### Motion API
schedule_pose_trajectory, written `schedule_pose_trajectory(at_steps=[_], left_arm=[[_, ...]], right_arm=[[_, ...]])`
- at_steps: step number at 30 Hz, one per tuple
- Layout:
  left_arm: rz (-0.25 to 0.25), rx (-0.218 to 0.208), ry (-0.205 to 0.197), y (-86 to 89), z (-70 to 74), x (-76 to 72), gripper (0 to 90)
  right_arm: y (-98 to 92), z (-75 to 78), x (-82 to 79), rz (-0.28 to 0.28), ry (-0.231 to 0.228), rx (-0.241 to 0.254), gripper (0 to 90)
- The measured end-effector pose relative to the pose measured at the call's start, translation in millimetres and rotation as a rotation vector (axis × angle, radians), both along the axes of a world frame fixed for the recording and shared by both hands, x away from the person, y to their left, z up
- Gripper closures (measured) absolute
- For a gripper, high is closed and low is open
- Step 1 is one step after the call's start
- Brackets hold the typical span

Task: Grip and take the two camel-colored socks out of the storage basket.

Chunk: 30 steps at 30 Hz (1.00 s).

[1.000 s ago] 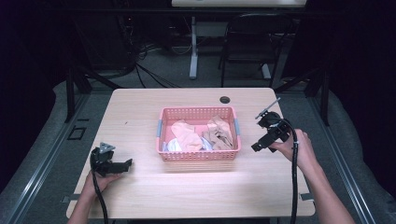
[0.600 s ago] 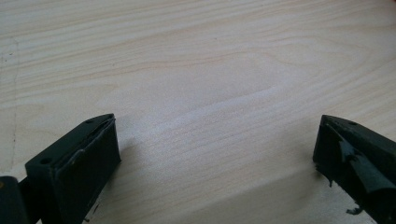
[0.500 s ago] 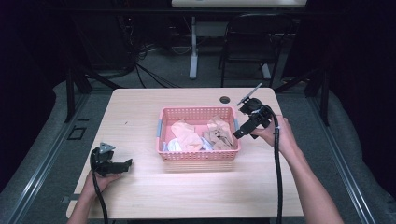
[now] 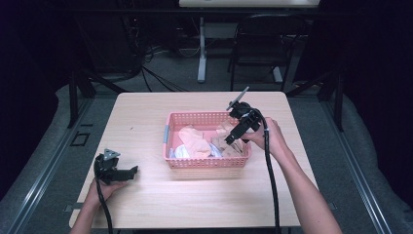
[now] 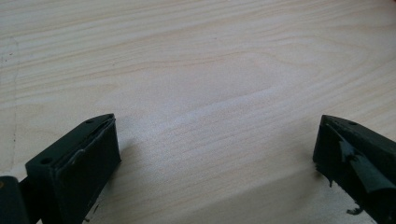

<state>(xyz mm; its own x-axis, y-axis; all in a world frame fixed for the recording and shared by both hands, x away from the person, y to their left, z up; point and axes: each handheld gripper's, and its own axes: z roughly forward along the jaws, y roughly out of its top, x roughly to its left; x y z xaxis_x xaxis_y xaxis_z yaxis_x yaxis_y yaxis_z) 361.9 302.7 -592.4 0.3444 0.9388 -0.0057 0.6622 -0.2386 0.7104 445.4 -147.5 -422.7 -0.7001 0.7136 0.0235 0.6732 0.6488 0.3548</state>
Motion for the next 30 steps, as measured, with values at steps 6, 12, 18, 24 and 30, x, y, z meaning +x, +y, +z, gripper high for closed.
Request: schedule_pose_trajectory(at_steps=[6,12,18,24,30], left_arm=[[0.0,0.0,0.0,0.0,0.0,0.0,0.2],[0.0,0.0,0.0,0.0,0.0,0.0,0.2],[0.0,0.0,0.0,0.0,0.0,0.0,0.2],[0.0,0.0,0.0,0.0,0.0,0.0,0.2],[0.0,-0.001,0.0,0.0,0.0,0.0,0.2]], right_arm=[[16.1,-12.7,11.1,0.024,0.043,-0.012,7.5],[26.4,-27.8,17.4,0.036,0.073,-0.017,17.2],[31.7,-44.7,21.6,0.035,0.135,-0.056,33.2],[36.6,-66.0,24.3,0.039,0.18,-0.117,41.3],[37.3,-78.6,29.3,0.031,0.205,-0.172,42.3]])
